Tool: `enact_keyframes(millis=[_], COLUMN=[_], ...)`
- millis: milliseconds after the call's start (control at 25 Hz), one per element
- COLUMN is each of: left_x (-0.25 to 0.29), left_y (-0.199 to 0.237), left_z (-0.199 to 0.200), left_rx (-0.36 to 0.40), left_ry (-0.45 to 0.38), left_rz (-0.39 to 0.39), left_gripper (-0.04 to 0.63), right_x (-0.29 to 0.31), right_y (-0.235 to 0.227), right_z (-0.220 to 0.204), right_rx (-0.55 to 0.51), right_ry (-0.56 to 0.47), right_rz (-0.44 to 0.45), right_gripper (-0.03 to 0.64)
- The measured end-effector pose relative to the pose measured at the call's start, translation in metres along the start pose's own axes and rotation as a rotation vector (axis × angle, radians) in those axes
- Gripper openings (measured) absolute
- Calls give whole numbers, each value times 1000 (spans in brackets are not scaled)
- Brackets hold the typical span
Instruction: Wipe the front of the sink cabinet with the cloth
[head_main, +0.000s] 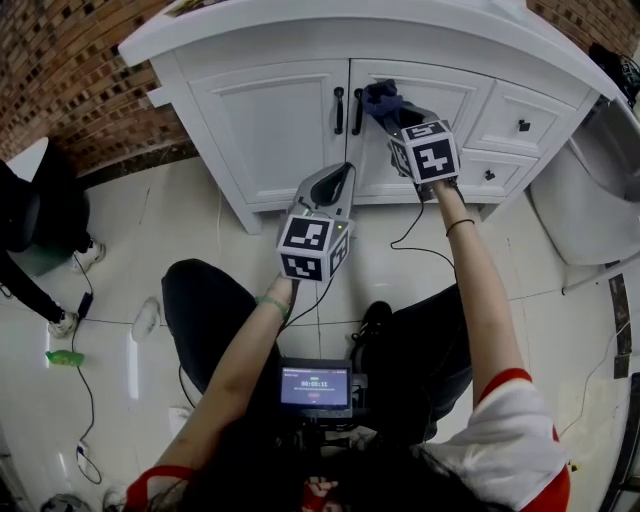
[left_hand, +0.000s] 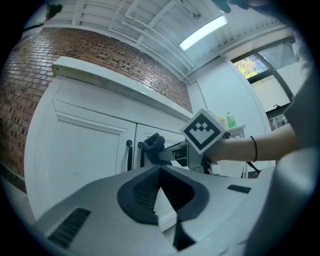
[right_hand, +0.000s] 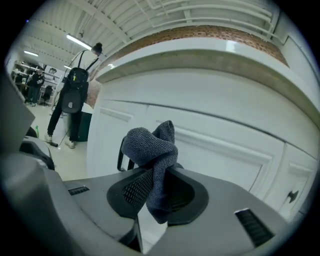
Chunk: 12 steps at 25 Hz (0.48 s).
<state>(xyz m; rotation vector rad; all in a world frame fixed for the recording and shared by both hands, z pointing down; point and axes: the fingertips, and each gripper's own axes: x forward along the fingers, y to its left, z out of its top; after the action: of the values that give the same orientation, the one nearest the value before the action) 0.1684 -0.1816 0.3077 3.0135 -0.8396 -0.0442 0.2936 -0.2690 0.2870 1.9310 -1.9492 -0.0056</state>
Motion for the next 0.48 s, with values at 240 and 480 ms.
enact_keyframes(millis=[240,480], left_x=[8,11], left_y=[20,38], left_z=[-29,-58], left_rx=[-51,-38], left_ry=[46,86], left_rz=[12,27], left_gripper=[32,32], right_x=[29,57], right_y=[23,48], right_z=[-67,-143], right_rx=[14,14], right_ry=[85,197], right_rz=[32,55], right_gripper=[86,86])
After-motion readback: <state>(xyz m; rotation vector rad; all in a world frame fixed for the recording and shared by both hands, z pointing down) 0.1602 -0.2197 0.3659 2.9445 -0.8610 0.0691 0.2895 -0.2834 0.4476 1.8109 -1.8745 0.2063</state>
